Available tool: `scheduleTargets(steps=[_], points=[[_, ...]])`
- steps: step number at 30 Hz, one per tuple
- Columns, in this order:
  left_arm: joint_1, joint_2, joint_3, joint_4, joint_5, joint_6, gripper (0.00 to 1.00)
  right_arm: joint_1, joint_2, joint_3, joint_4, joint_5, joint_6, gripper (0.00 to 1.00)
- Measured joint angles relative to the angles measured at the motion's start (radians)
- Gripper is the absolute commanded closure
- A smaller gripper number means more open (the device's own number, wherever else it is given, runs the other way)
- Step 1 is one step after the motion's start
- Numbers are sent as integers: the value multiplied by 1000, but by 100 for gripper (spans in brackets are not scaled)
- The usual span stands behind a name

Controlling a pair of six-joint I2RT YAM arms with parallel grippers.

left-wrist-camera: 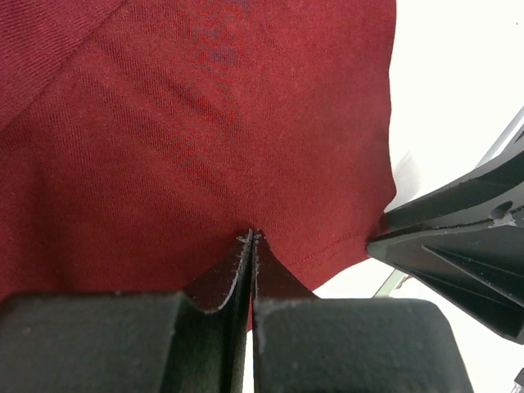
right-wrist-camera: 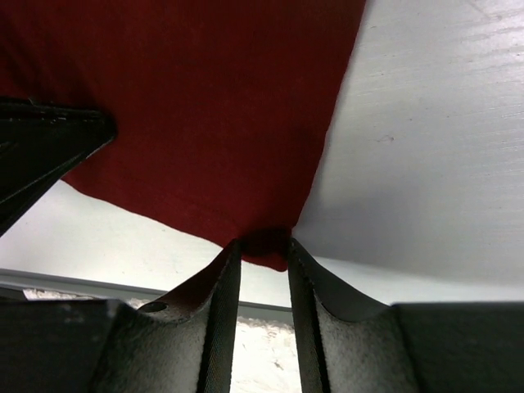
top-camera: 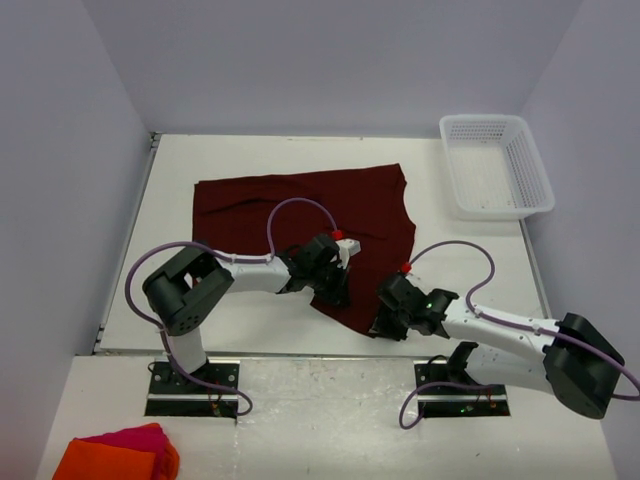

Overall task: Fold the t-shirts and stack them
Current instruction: Grap the side of the flattened tshirt closest away from the robot with both arms

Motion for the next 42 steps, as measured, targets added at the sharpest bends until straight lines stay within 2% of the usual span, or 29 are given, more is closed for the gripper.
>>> scheduleTargets(steps=[8, 9, 12, 20, 22, 23, 24, 27, 29, 31, 34, 37, 40, 41, 42], points=[[0, -1, -2, 0, 1, 0, 100, 0, 15, 0, 22, 0, 10, 80], [0, -1, -2, 0, 1, 0, 100, 0, 16, 0, 22, 0, 12, 87], [0, -1, -2, 0, 1, 1, 100, 3, 15, 0, 22, 2, 18, 100], [-3, -8, 16, -40, -40, 20, 99, 51, -27, 5, -23, 61, 27, 100], [-9, -37, 24, -98, -115, 31, 92, 69, -47, 29, -59, 90, 21, 100], [-9, -59, 24, -131, -160, 38, 73, 75, -57, 48, -77, 105, 12, 100], [-7, -89, 24, -172, -211, 45, 64, 79, -61, 66, -94, 114, 0, 100], [17, -196, 26, -273, -312, 35, 52, 81, -57, 130, -127, 137, -52, 100], [68, -291, 21, -321, -325, 18, 31, 81, -40, 169, -137, 146, -88, 100], [151, -398, 6, -358, -335, -1, 26, 83, -26, 185, -135, 156, -119, 100], [277, -523, -18, -445, -392, -24, 25, 84, -14, 185, -137, 159, -159, 100], [357, -562, -43, -552, -439, -40, 32, 85, 1, 185, -132, 159, -201, 100], [421, -536, -63, -677, -480, -62, 42, 85, 18, 185, -114, 158, -239, 100], [447, -525, -63, -708, -480, -68, 49, 85, 19, 184, -101, 157, -253, 100], [490, -515, -63, -730, -466, -73, 50, 85, 19, 183, -87, 156, -264, 100]])
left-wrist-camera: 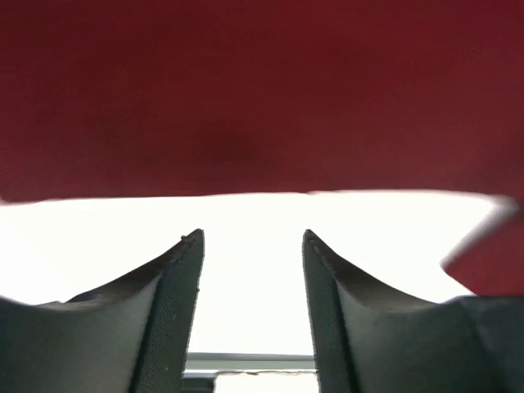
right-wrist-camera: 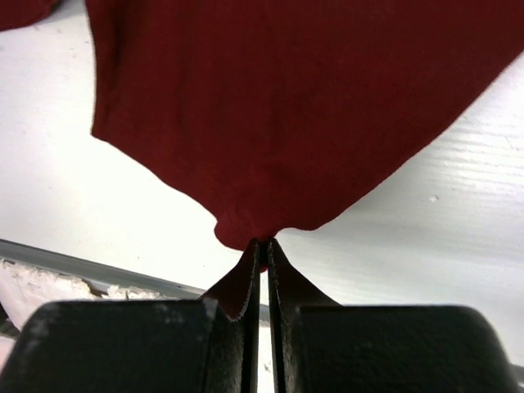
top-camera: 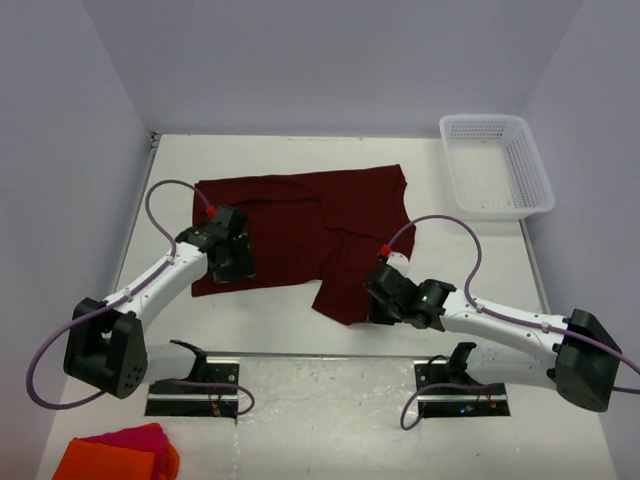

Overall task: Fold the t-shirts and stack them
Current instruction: Grap the side of the flattened tshirt closest away from the robot with both arms

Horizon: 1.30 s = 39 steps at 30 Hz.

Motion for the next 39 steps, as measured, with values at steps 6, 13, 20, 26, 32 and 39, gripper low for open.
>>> scheduleTargets(steps=[6, 13, 20, 26, 32, 39], points=[[238, 60, 2, -93, 2, -32, 50, 0, -2, -14, 83, -26, -67, 100], [380, 121, 6, -165, 0, -27, 51, 0, -37, -57, 123, -51, -114, 100], [478, 154, 17, -180, -14, 12, 52, -2, -88, -87, 134, -54, -132, 100], [512, 175, 21, -172, -21, 42, 52, -3, -131, -94, 134, -55, -136, 100], [542, 204, 21, -149, -21, 64, 52, -3, -140, -100, 134, -60, -135, 100], [565, 257, 27, -129, -24, 85, 53, -6, -158, -112, 132, -73, -135, 100]])
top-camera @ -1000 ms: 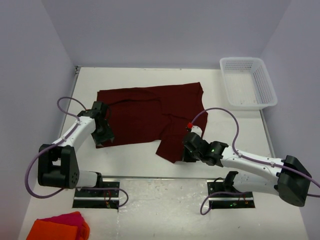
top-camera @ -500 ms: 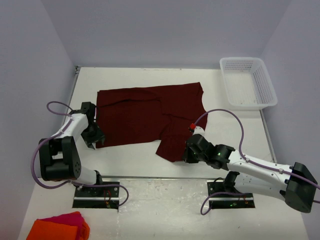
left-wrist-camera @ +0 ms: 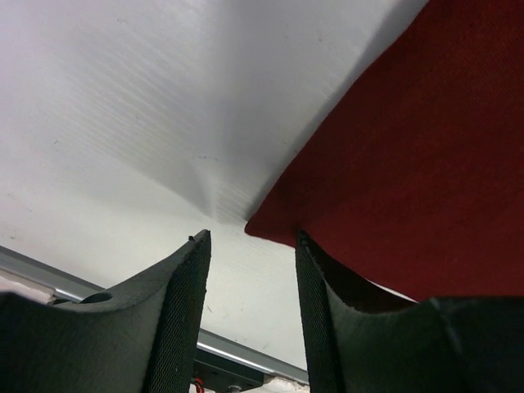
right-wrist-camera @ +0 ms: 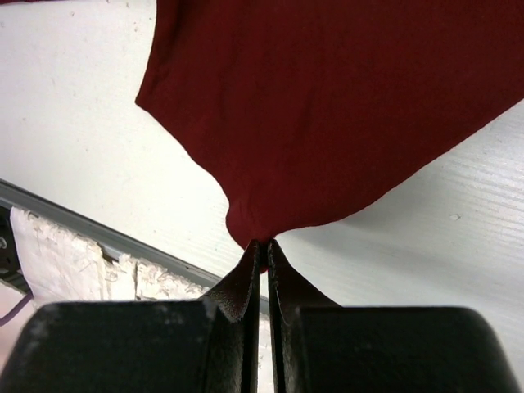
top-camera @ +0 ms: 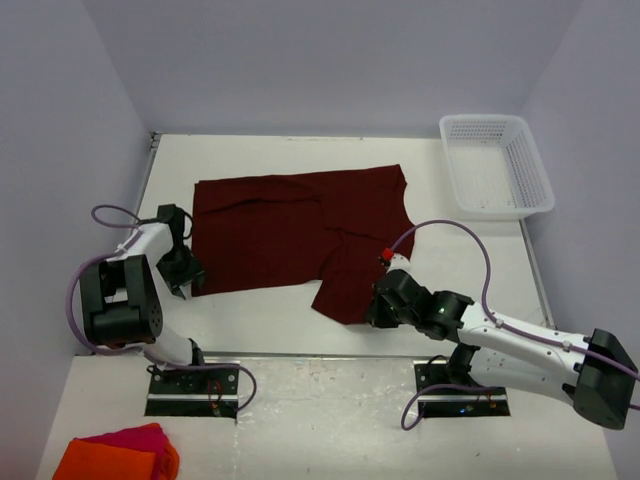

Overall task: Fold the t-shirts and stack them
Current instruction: Grap the side of the flattened tshirt closest away from the robot with both arms

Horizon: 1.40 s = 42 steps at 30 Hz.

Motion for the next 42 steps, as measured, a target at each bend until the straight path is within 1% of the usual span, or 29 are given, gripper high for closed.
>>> scheduleTargets(steps=[10, 17, 20, 21, 23, 24, 26, 29, 30, 37, 42], points=[[6, 72, 40, 34, 5, 8, 56, -1, -3, -14, 0, -4, 3, 100], [11, 84, 47, 36, 27, 8, 62, -1, -14, -16, -3, -4, 6, 100], [12, 84, 45, 41, 39, 8, 68, -1, -14, -16, -4, -4, 7, 100], [12, 84, 45, 43, 44, 8, 71, -1, -14, -16, -5, -4, 7, 100], [12, 80, 39, 51, 57, 8, 74, -1, -14, -16, -6, -4, 8, 100], [13, 75, 34, 55, 64, 8, 77, -1, -14, -16, -7, -4, 8, 100], [14, 66, 24, 62, 80, 7, 80, -1, -16, -16, -8, -4, 11, 100], [16, 58, 15, 62, 98, 7, 93, -1, -22, -16, -11, -3, 16, 100], [17, 56, 14, 63, 105, 8, 100, -1, -22, -16, -13, -4, 18, 100], [27, 23, 5, 55, 132, 8, 100, -1, -22, -16, -28, 1, 26, 100], [29, -55, 5, 47, 177, 7, 100, -1, -22, 5, -92, 36, 26, 100]])
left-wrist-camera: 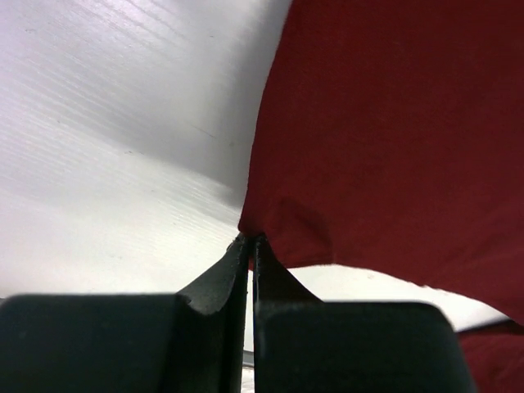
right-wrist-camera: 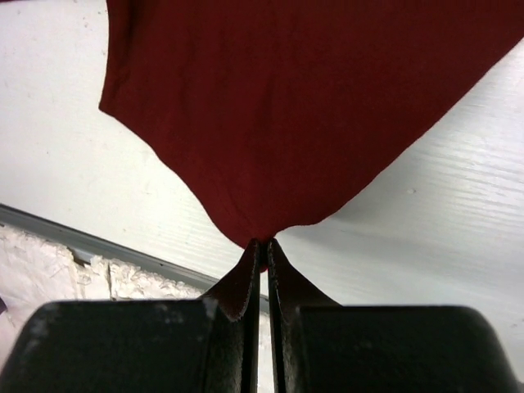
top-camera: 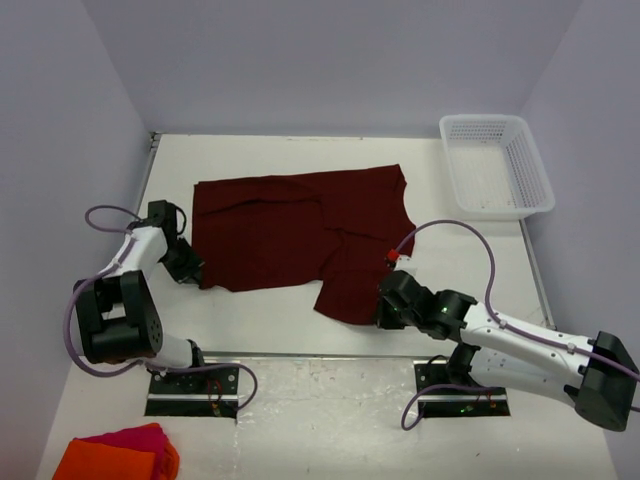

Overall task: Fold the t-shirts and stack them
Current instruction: Grap the side of the flattened tshirt closest away from the robot with both arms

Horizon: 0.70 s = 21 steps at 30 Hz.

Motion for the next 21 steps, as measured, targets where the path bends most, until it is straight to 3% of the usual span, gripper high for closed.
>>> scheduleTargets(steps=[9, 21], points=[[2, -203, -67, 20, 107, -9, 100, 0, -15, 160, -190, 105, -14, 100], [35, -291, -148, 45, 171, -8, 100, -10, 29, 466, -418, 248, -55, 100]])
